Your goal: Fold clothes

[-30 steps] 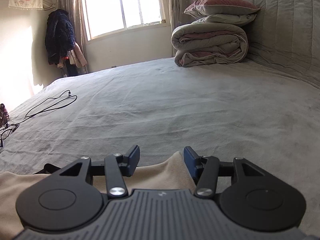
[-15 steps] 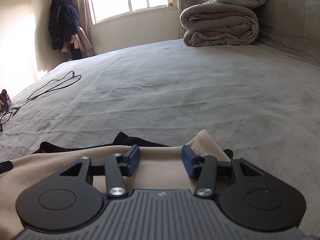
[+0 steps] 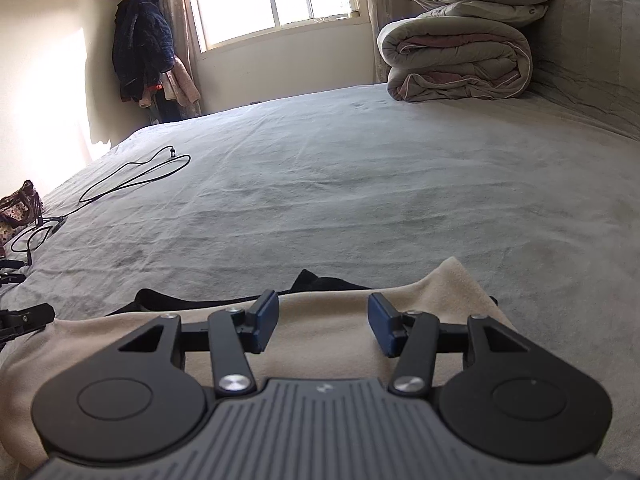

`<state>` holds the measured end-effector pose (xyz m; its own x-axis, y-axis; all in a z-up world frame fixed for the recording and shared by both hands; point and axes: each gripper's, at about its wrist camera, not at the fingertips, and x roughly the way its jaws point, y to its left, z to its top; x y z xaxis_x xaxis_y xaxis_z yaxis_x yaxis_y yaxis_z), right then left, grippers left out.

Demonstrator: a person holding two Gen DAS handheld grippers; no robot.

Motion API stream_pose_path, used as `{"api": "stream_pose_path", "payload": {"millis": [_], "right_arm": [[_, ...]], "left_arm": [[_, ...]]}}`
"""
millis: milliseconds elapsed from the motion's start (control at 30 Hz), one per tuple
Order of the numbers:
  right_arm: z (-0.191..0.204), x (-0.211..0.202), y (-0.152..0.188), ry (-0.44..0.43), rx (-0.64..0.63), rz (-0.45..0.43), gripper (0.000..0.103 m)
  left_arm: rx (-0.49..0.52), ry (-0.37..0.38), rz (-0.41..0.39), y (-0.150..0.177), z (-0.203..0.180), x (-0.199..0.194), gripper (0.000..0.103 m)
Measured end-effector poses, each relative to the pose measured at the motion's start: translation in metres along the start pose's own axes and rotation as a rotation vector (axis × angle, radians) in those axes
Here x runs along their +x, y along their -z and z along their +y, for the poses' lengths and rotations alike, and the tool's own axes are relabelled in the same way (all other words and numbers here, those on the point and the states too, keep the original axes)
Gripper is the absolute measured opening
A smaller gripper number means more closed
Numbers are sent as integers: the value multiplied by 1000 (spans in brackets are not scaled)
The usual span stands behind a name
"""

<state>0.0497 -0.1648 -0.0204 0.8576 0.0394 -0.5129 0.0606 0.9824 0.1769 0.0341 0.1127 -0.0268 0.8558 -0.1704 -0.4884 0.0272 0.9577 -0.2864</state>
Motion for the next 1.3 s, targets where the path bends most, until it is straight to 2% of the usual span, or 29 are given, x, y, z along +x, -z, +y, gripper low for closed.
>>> {"api": "stream_pose_path", "payload": {"millis": [133,233,400,633,767,800,867,1100,1300], "right_arm": [[26,8,3,-26,-38,23,54],[42,24,9,-6,-86,70,54],[54,34,9,41,-143,69,57],[28,7,7,23,-76,60,57],[7,-12,7,30,-44,53,60],[2,-17,7,32,-36,51,60],[-8,-27,7,35,-20,48,64],[-50,-56,4,62,79,19,65],[-61,-72,5,37,134,-8,65]], "left_arm": [[-7,9,19,0,1,2,20],[2,-4,47,1,0,5,20],[-37,5,93,-1,6,6,22],[-87,49,135,-1,12,1,39],[-42,29,130,5,11,-10,45],[-29,20,129,6,10,-12,52],[-36,-9,139,5,14,-15,53],[-222,3,187,8,48,-41,56],[-431,98,263,20,81,-56,57]]}}
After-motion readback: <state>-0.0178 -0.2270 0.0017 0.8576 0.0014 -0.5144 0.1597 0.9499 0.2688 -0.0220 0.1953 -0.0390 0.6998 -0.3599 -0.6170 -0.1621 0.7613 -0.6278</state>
